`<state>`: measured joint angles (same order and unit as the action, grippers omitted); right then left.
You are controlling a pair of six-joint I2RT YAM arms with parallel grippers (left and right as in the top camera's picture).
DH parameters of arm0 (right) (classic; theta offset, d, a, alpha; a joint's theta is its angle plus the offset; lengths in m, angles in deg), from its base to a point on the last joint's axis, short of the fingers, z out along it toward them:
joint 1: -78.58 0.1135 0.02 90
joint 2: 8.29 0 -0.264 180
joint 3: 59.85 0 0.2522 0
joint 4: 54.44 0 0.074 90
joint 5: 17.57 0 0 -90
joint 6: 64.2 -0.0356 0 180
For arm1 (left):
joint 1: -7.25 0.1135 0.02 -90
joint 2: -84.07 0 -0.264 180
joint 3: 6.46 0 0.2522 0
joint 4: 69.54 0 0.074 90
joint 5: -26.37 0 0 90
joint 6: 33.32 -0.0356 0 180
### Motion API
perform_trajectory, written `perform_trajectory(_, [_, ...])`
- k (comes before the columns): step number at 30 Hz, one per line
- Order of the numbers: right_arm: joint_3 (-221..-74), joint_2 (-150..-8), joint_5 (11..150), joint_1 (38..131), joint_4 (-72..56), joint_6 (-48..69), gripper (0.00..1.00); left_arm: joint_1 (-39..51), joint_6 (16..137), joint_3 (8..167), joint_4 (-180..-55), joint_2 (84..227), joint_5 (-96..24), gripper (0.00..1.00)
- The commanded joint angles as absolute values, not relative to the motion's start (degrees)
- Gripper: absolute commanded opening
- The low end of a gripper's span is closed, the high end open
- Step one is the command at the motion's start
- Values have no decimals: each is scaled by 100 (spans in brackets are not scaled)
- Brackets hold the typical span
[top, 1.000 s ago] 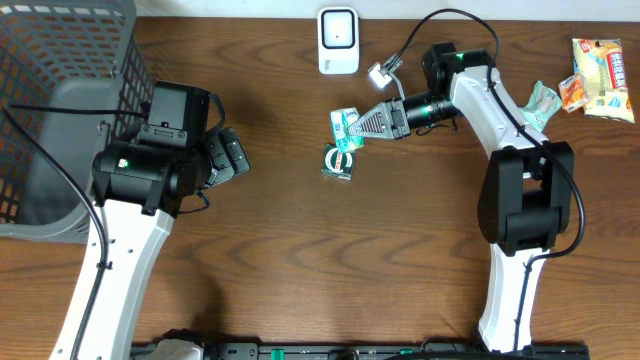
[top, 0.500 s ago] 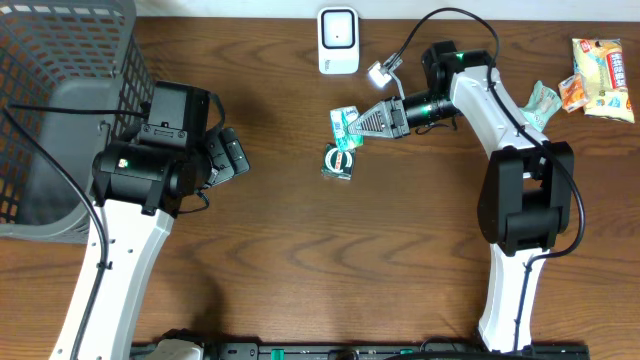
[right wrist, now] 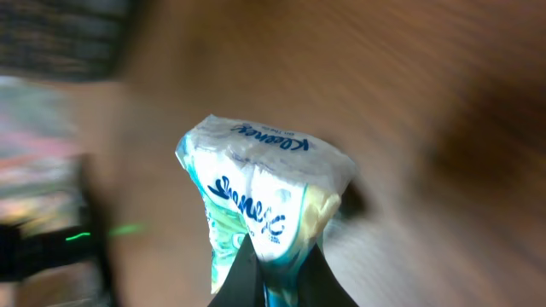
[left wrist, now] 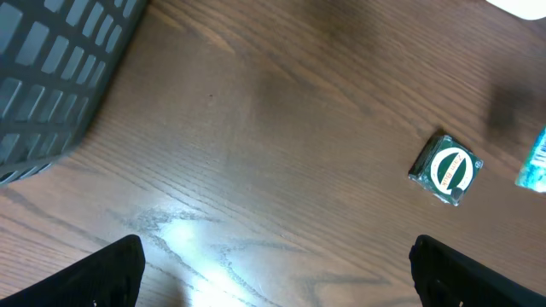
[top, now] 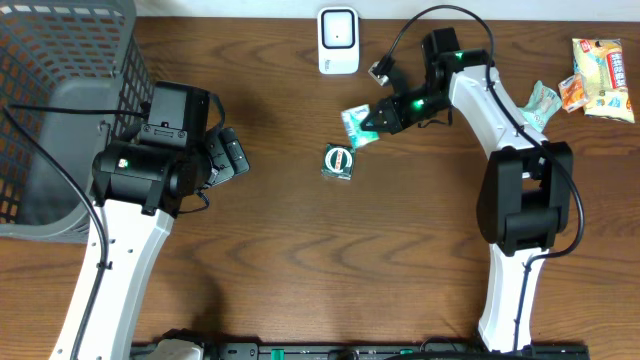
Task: Scan the item barcode
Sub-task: 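Raise the green pack to the scanner window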
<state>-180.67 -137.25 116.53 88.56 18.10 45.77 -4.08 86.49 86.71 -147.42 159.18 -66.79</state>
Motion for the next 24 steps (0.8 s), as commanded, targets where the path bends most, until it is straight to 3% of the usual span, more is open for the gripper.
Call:
perform_trajectory(1, [-18572,-13557,8990,9109,1764,4061,1,-384,8655,8691,-14762,15898,-6733,98])
perform_trajectory(5, [-18834,-13557,6914,9483,1111,4286,1,-384,8655,8691,-14762,15898,-6733,98])
perform_trajectory(7, [-18821,-13592,5933,9745,252,5119,1,-384,8655,8691,-14762,15898,-6733,98])
perform_trajectory(14, [-18819,-13850,5731,10165,-1947,7293,1,-384,8655,8691,-14762,15898,-6733,98])
perform_trajectory(24, [-18821,-14711,5795,10099,-4233,8878,1,-384,8655,8691,-14762,15898,-6733,98])
